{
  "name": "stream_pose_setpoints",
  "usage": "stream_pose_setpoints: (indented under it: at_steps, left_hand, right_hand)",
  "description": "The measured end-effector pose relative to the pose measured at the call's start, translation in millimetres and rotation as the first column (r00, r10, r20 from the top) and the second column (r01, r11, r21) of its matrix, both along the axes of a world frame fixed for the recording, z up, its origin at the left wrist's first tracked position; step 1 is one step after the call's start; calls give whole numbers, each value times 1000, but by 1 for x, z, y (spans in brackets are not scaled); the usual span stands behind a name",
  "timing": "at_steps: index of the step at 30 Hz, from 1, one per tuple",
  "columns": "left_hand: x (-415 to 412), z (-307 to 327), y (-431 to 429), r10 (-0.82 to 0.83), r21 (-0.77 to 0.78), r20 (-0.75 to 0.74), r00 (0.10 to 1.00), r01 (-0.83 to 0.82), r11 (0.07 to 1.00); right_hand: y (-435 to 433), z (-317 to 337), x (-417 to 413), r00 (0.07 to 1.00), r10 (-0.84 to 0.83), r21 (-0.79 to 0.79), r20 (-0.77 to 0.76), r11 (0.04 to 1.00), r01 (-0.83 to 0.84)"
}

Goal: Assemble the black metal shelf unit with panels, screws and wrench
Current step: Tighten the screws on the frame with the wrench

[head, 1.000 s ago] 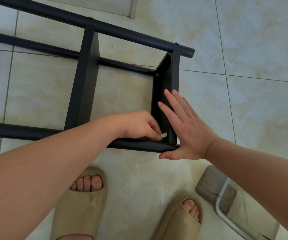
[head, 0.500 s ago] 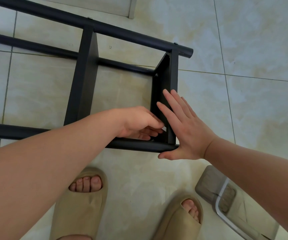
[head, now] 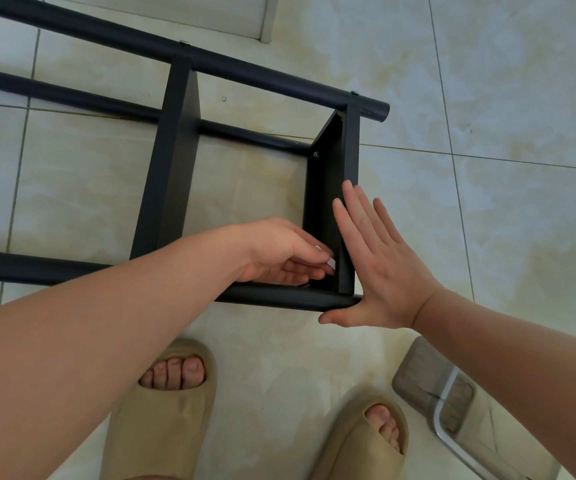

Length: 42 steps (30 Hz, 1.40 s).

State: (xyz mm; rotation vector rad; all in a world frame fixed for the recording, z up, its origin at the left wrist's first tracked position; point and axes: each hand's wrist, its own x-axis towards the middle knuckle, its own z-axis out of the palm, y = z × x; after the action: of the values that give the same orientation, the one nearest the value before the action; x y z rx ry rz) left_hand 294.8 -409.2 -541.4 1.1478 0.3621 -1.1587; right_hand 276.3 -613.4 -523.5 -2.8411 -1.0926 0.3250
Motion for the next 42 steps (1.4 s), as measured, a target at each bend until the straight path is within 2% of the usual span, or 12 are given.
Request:
stream_pose_setpoints:
  at_steps: [6, 11, 16, 23, 30, 42]
  left_hand:
    - [2, 0, -4, 36, 30, 57, 998, -38, 999]
    - [3, 1, -9, 78, 97, 201, 976, -99, 990]
    - [3, 1, -4, 28, 131, 264, 964, -64, 989]
    - [5, 5, -4, 47, 105, 201, 978, -69, 992]
    - [2, 3, -5, 57, 56, 56, 997, -60, 997]
    - [2, -3, -4, 19, 48, 74, 997, -23, 999]
  right_hand:
    - [0, 1, 1, 999, -4, -8, -53, 1000, 4]
    - [1, 1, 1, 998, -6, -11, -69, 1000, 5]
    - [1, 2, 2, 997, -10, -23, -80, 1000, 9]
    - [1, 2, 2, 997, -10, -17, -82, 1000, 8]
    - [2, 3, 1, 997, -8, -9, -79, 1000, 8]
    - [2, 3, 1, 997, -13, -18, -82, 1000, 11]
